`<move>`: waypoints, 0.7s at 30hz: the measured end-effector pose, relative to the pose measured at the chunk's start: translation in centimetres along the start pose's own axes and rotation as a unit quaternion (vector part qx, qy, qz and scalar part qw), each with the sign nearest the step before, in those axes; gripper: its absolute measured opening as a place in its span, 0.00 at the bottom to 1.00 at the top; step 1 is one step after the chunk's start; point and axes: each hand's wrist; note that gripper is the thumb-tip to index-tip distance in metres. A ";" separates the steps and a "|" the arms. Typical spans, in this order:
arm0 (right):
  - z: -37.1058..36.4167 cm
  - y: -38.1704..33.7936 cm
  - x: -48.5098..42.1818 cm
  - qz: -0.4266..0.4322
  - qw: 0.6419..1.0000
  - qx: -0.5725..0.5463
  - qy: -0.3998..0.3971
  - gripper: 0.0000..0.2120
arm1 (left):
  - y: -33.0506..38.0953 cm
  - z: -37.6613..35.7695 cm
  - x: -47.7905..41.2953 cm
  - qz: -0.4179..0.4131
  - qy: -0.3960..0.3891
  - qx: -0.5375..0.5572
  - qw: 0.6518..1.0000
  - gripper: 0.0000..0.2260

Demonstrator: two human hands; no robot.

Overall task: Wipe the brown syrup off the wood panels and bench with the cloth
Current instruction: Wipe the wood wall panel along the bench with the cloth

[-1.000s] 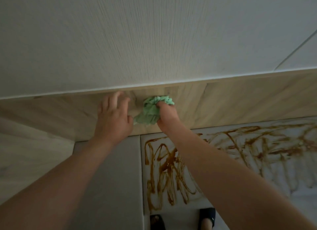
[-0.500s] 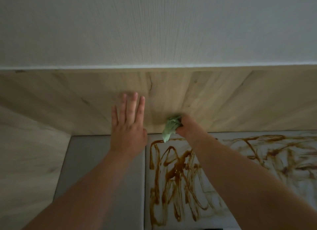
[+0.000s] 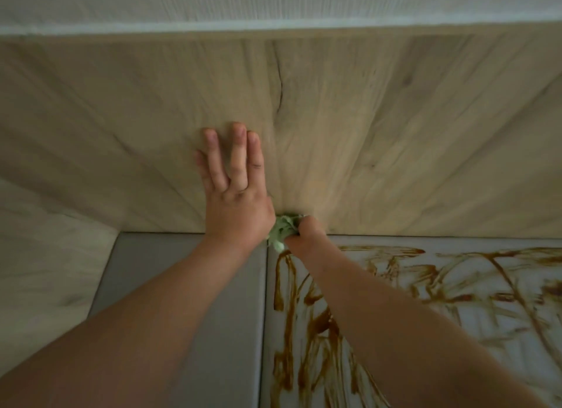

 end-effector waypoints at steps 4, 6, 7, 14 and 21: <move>2.3 -0.7 -1.7 0.041 0.992 0.120 -0.009 0.11 | 0.5 -0.7 -0.3 0.020 0.005 -0.001 1.000 0.43; 5.8 -3.5 -1.3 0.079 0.964 0.251 0.032 0.09 | 0.5 -0.6 -0.3 0.023 -0.003 0.006 1.000 0.43; 8.0 -5.3 -0.6 0.116 0.927 0.348 0.082 0.09 | 0.6 -0.4 -0.3 0.020 -0.007 0.009 1.000 0.44; 9.5 -8.3 9.0 0.283 0.772 0.566 0.057 0.05 | 1.1 2.3 -0.1 0.020 -0.076 -0.014 0.997 0.47; 8.9 -12.8 17.3 0.385 0.800 0.443 0.123 0.05 | 2.8 6.9 -0.4 -0.014 -0.130 -0.025 0.991 0.43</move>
Point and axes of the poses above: each hand's wrist, its own x-axis away from the middle knuckle, its own z-axis out of the back of the hand, y = z × x, and after that the axes turned 1 degree about -z, right-handed
